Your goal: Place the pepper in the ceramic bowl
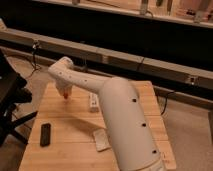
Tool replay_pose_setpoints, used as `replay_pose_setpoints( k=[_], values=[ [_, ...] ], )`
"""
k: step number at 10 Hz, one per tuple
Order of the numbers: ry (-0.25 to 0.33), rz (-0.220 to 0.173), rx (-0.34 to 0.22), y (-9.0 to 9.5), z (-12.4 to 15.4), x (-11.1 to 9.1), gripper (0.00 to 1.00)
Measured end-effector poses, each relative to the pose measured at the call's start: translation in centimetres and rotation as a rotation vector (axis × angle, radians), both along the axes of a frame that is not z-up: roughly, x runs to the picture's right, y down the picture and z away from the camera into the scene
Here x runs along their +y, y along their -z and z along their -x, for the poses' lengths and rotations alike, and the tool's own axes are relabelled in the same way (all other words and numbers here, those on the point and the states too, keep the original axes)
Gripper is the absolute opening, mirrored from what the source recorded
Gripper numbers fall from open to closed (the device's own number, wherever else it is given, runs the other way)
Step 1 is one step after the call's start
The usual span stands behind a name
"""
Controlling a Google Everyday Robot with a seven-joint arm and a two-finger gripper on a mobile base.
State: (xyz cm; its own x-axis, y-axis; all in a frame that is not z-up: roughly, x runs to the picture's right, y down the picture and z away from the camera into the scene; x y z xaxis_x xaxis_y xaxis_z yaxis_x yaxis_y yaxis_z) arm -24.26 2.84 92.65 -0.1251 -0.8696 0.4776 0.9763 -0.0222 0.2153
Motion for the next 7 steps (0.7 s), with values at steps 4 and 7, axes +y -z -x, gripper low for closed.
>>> replay_pose_setpoints(
  k=[4,7],
  values=[
    [-0.013,-0.001,-0.014,1.0,-0.7,-1.3,0.08],
    [-0.019,0.004,-0.034,1.6,-0.6,-1.5,0.08]
  ],
)
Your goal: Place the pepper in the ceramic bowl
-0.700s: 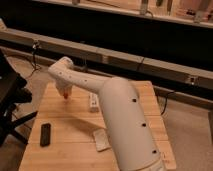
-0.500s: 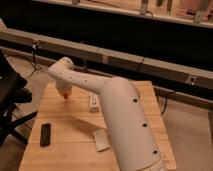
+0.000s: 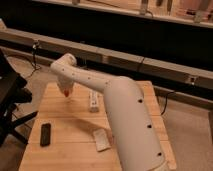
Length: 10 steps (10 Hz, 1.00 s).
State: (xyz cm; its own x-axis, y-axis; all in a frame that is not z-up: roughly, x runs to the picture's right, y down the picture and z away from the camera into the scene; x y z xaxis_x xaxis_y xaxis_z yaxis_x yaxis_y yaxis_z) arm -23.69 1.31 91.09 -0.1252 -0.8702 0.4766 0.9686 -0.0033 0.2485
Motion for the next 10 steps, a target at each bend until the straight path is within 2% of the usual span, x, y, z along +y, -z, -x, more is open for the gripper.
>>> replay_pose_setpoints(
  k=[2,4,8,10],
  values=[
    [-0.015,0.0,-0.006,0.3,-0.7,-0.8,0.08],
    [-0.029,0.007,-0.008,0.8,-2.8,-1.8,0.08],
    [-0.05,0.011,-0.023,1.4,-3.3,-2.6,0.08],
    [-0.083,0.011,-0.021,1.4,-6.0,-3.3,0.08]
  ],
)
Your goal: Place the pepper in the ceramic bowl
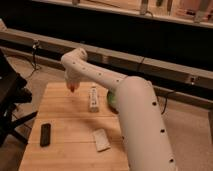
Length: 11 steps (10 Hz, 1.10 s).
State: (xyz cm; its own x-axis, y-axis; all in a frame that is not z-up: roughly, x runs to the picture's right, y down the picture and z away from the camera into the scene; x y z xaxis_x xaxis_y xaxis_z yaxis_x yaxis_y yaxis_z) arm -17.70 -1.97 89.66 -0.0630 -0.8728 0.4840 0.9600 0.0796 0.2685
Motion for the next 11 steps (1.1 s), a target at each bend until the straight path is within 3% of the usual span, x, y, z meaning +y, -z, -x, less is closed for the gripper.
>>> replay_pose_setpoints(
  k=[5,9,11],
  values=[
    [-0.056,0.005,-0.011,0.5,-2.1,-0.9,0.08],
    [-0.104,0.0,-0.006,1.2,-7.3,-2.1,0.08],
    [-0.135,0.002,-0.007,1.4,-8.6,-2.4,0.08]
  ],
)
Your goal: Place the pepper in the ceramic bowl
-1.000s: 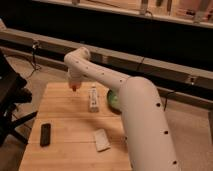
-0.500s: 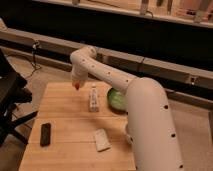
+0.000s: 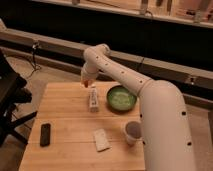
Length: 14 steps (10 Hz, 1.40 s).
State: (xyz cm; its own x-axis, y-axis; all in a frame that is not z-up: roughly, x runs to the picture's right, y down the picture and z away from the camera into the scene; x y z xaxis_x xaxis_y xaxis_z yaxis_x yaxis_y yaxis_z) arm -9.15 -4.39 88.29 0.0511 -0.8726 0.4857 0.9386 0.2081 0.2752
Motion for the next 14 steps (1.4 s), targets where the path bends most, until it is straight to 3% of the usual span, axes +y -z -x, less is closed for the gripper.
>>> replay_pose_setpoints(
  k=[2,5,14],
  values=[
    [-0.025,0.001,0.007,0.0,-2.0,-0.2,0.08],
    [-0.031,0.009,0.003,0.4,-2.1,-0.5,0.08],
    [-0.094,0.035,0.021,0.3,-6.7,-0.5,0.08]
  ],
)
